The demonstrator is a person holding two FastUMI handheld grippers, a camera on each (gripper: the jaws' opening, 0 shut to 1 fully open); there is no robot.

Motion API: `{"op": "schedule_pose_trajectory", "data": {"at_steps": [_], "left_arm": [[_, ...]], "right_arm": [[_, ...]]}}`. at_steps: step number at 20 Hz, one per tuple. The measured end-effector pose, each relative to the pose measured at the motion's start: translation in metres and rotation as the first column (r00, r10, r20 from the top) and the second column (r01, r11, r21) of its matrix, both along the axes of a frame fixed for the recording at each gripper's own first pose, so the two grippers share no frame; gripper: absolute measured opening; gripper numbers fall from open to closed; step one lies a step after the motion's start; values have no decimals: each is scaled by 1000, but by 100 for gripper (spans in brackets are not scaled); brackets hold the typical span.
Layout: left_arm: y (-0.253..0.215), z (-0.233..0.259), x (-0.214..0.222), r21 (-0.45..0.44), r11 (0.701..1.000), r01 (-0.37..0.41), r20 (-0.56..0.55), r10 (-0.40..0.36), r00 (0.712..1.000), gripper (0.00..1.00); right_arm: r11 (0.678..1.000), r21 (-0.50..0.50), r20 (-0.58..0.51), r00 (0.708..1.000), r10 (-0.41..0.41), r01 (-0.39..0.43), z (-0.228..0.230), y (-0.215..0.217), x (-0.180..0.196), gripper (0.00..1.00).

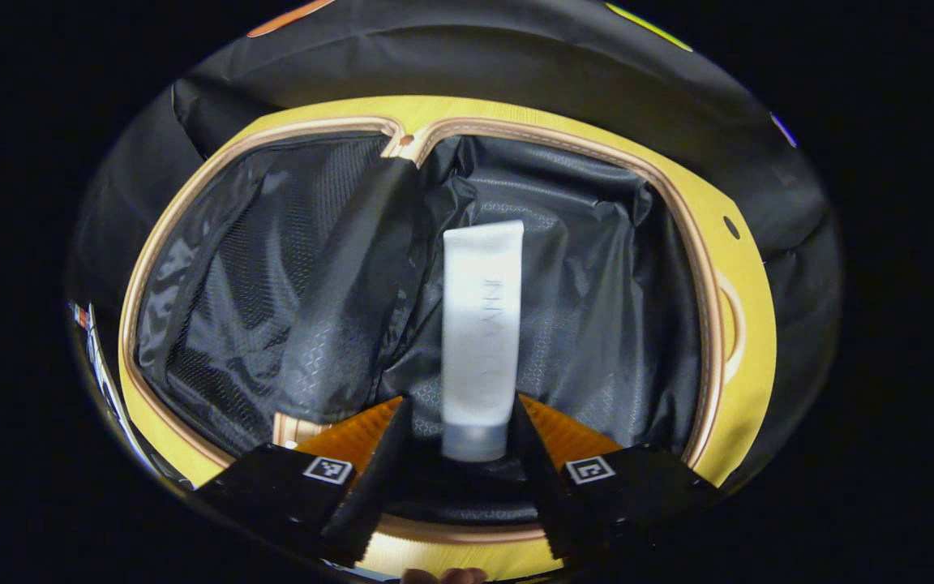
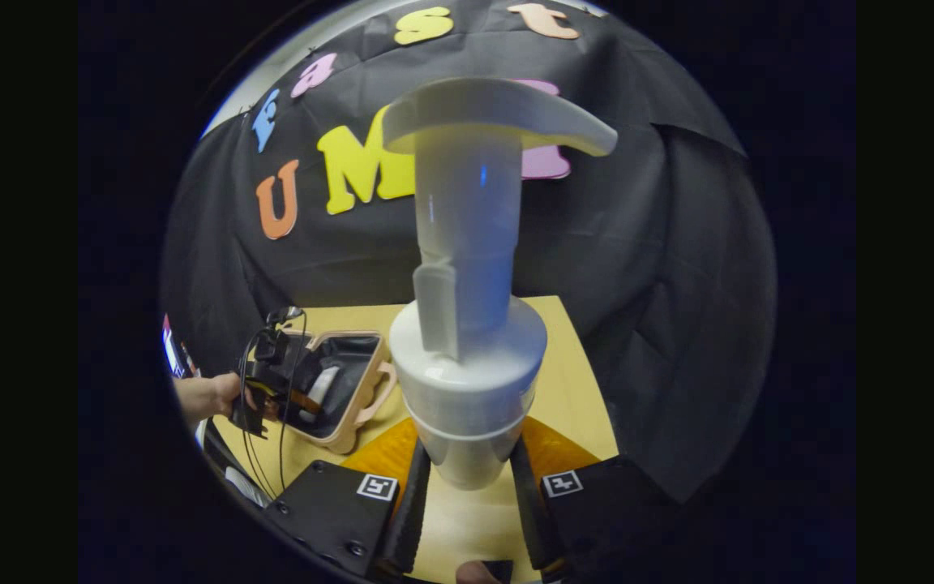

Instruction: First open the suitcase, pack the skin care products into it, and then close the suitcase.

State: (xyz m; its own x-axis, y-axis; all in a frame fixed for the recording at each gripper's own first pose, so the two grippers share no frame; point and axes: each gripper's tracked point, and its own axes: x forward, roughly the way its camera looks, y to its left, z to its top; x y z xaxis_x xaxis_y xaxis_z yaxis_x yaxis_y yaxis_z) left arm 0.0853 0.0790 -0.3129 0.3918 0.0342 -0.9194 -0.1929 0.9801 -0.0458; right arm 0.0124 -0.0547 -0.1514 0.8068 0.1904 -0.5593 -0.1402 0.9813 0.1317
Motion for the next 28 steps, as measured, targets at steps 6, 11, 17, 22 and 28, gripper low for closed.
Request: {"op": "schedule_pose_trajectory", "data": {"at_steps": [6,11,17,22,28], "left_arm": [[24,83,-52,67,997,39,291,-57,955,93],[60,134,-120,65,998,-17,486,-17,874,93],[109,132,-192,-14,991,-137,509,125,852,94],[160,117,-232,-50,957,-284,472,274,838,94],[204,119,-253,-84,917,-390,475,381,793,94]], "right_arm": [[978,72,2,981,195,-194,11,121,31,47],[950,88,-82,948,308,-301,-16,217,62,48],[923,90,-326,865,381,-373,-109,294,70,48],[955,88,-507,813,287,-282,-174,312,74,48],[991,37,-595,794,122,-125,-212,306,83,48]]}}
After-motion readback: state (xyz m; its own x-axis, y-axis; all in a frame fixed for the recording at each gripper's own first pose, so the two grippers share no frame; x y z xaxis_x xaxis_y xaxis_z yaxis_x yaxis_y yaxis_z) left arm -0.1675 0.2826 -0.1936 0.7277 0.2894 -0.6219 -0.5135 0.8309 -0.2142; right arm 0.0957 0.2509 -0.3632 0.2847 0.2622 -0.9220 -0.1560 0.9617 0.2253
